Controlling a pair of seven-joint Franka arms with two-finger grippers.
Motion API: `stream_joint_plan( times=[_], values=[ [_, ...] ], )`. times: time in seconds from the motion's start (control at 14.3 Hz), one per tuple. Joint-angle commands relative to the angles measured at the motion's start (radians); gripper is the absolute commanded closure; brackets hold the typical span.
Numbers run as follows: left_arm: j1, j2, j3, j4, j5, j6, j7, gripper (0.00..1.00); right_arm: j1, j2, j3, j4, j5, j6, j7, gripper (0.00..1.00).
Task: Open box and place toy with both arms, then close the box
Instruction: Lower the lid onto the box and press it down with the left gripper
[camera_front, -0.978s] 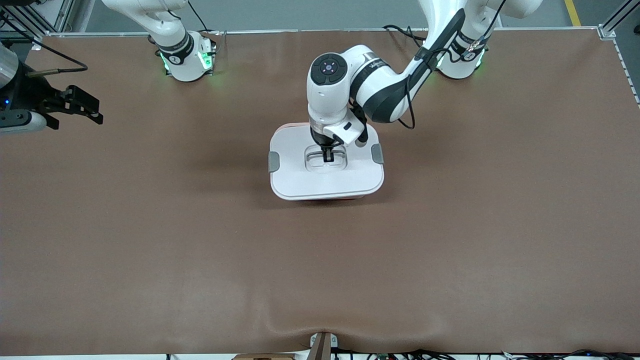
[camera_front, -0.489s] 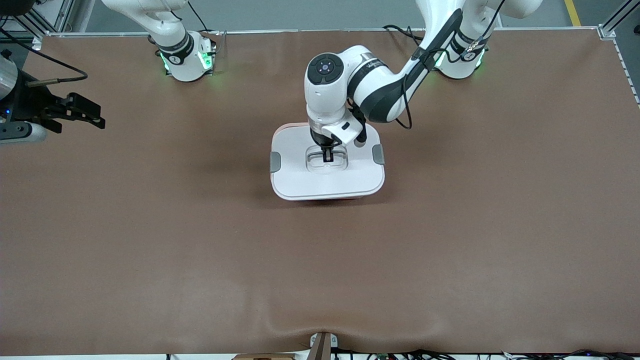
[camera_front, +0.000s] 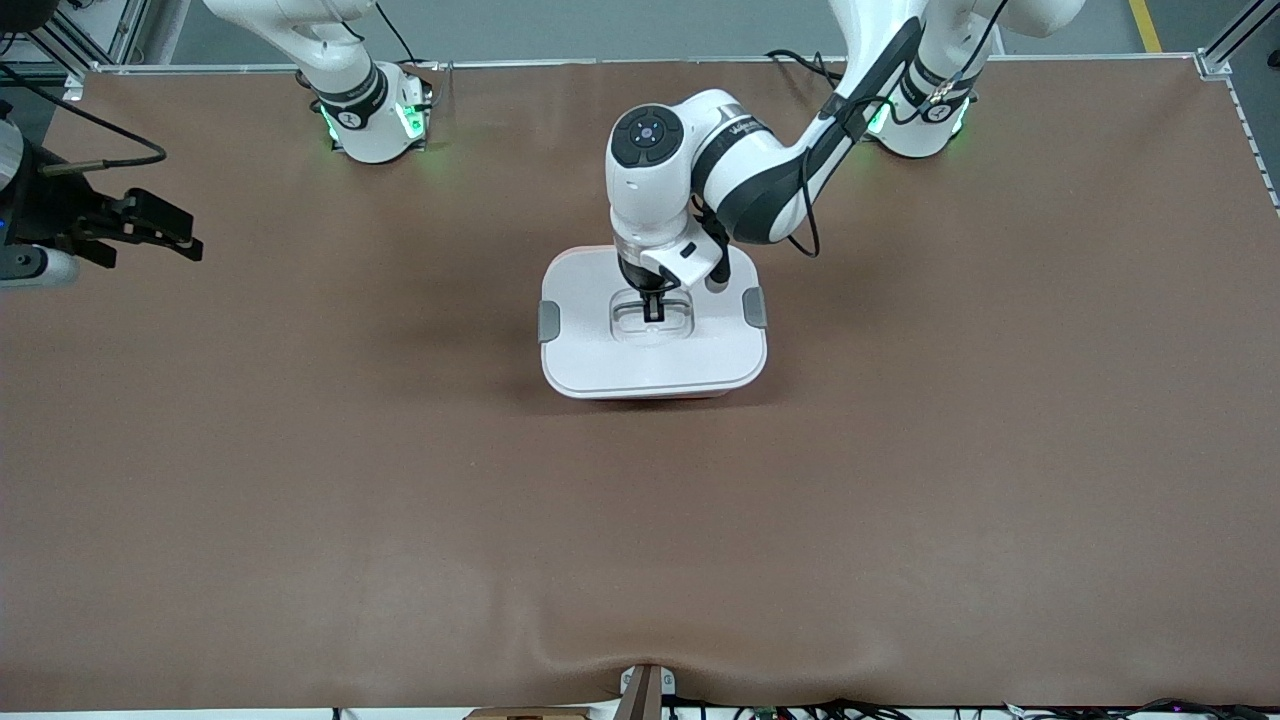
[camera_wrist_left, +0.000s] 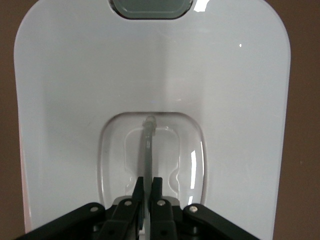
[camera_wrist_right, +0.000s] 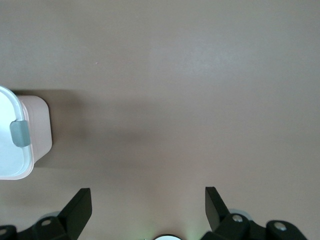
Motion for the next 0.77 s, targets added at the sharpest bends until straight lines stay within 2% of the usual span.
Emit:
stream_joint_plan(
  times=[0.0,0.7],
  values=[
    [-0.006,0.014,0.0,0.016,0.024,-0.003,-0.023,1.0,0.01,0.004,-0.025,0.021,0.015,-0.072,0.003,0.0],
    [-0.014,0.027,-0.005,0.008,0.024,0.006,-0.023,1.0,0.007,-0.023,-0.019,0.024,0.001,-0.037,0.003,0.0]
  ],
)
